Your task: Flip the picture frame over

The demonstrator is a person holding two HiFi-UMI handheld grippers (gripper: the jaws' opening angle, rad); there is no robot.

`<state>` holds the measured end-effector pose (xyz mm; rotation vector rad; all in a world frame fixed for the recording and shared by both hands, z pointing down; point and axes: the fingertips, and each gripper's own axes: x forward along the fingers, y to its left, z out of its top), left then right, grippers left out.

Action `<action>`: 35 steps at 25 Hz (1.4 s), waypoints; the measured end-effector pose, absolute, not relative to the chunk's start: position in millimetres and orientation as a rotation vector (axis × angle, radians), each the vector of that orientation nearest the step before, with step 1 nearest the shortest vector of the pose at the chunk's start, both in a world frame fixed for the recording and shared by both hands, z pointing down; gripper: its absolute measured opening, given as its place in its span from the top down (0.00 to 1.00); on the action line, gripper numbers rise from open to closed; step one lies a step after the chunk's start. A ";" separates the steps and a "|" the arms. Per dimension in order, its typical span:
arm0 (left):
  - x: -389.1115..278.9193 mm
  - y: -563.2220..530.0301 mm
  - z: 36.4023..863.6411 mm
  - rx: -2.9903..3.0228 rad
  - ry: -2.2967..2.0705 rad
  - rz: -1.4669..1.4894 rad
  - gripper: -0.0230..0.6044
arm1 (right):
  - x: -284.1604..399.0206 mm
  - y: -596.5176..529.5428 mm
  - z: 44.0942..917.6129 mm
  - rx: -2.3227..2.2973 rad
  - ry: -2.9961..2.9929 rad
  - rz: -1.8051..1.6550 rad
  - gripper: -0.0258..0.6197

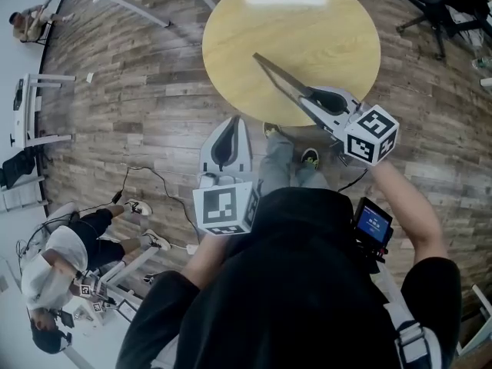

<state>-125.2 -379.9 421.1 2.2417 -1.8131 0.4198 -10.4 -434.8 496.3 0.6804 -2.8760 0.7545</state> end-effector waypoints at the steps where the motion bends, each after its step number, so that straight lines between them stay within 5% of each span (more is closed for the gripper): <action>1: -126.3 -379.7 420.8 2.240 -1.815 0.419 0.93 | -1.3 -443.9 499.0 0.752 -2.864 0.836 0.80; 14: -138.2 -379.9 412.8 2.249 -1.819 0.419 0.93 | 76.1 -479.2 589.1 1.302 -2.366 1.008 0.83; 29: -144.5 -392.3 418.9 2.228 -1.804 0.435 0.93 | 108.1 -484.5 653.7 1.376 -2.031 1.183 0.70; 35: -136.0 -395.6 421.5 2.237 -1.788 0.438 0.93 | 116.2 -465.0 682.3 1.266 -1.892 1.010 0.68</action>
